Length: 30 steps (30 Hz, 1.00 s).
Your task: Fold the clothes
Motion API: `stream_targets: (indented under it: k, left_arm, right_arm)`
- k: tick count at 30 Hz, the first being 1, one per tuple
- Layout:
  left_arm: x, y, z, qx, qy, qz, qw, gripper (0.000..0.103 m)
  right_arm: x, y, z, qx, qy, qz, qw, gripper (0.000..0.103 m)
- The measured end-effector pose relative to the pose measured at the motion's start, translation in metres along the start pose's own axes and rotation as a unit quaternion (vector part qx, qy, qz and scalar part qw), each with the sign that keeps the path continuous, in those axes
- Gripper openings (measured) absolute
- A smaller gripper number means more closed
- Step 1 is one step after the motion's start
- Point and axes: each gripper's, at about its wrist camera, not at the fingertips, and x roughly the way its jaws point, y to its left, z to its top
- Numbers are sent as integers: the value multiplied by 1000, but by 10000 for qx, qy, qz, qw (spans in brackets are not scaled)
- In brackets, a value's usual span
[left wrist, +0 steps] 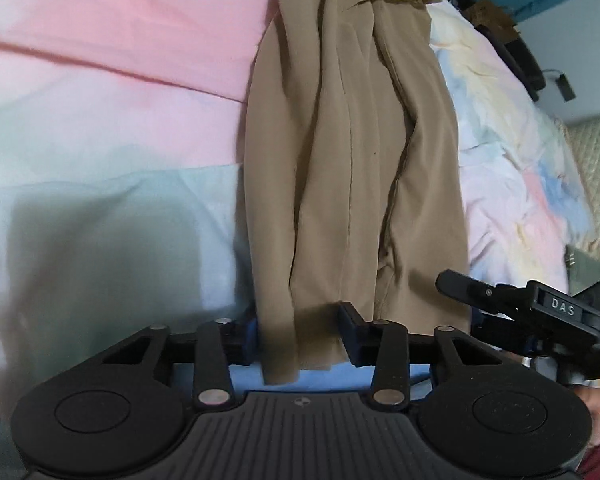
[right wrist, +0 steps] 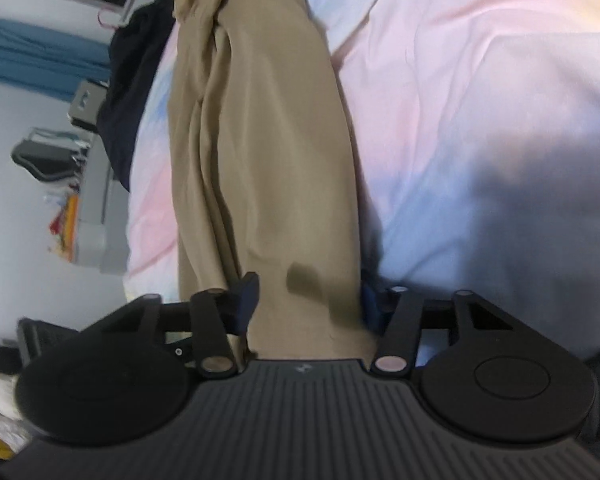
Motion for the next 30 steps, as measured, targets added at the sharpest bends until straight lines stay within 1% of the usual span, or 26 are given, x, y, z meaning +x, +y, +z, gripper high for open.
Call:
stream_targets:
  k: [1, 2, 3, 5, 7, 8, 10, 12, 14, 17, 19, 21, 24, 25, 27, 30]
  left_arm:
    - [0, 1, 0, -27, -20, 26, 10000, 35]
    - [0, 3, -1, -89, -44, 48, 9999, 25]
    - [-1, 4, -2, -114, -93, 53, 9999, 18]
    - [-4, 4, -5, -90, -225, 47, 9997, 14]
    - [-11, 3, -6, -106, -428, 8, 9990, 11]
    - [-16, 4, -7, -139, -568, -71, 9983, 10]
    - [-30, 8, -8, -248, -890, -326, 9952, 9]
    - [-50, 10, -9, -370, -1213, -633, 9899, 9]
    - [-70, 7, -11, -381, -1537, -919, 9831, 9]
    - [-97, -10, -10, -339, -1878, -1246, 9737, 8]
    - [-117, -21, -14, -229, -2077, -1381, 9681, 8]
    - [-134, -31, -23, -95, -2287, -1421, 9630, 7]
    - [-147, -38, -45, 11, -2424, -1407, 9599, 7]
    - [-148, -38, -55, 8, -2402, -1396, 9606, 7]
    - [-157, -27, -79, -43, -2283, -1330, 9644, 7]
    - [-150, -21, -112, -189, -2080, -1269, 9697, 7]
  right_arm:
    - [0, 4, -4, -115, 16, -96, 9999, 46]
    - [0, 9, -7, -288, 12, -227, 9993, 44]
    - [0, 13, -11, -461, 8, -358, 9983, 42]
    - [1, 23, -19, -805, 0, -619, 9948, 33]
    - [1, 33, -26, -1148, -8, -878, 9895, 12]
    - [0, 37, -28, -1236, -42, -915, 9881, 11]
    - [-11, 41, -27, -1255, -215, -766, 9889, 9]
    - [-31, 46, -23, -1234, -567, -423, 9898, 9]
    - [-53, 54, -19, -1296, -961, -152, 9868, 9]
    - [-84, 68, -13, -1345, -1285, 161, 9824, 8]
    - [-106, 80, -13, -1435, -1516, 355, 9773, 8]
    - [-127, 89, -16, -1538, -1689, 569, 9719, 8]
    - [-150, 88, -35, -1735, -1751, 639, 9670, 8]
    - [-154, 84, -44, -1781, -1745, 646, 9663, 8]
    - [-161, 74, -63, -1813, -1675, 613, 9671, 8]
    - [-168, 52, -85, -1655, -1508, 615, 9727, 8]
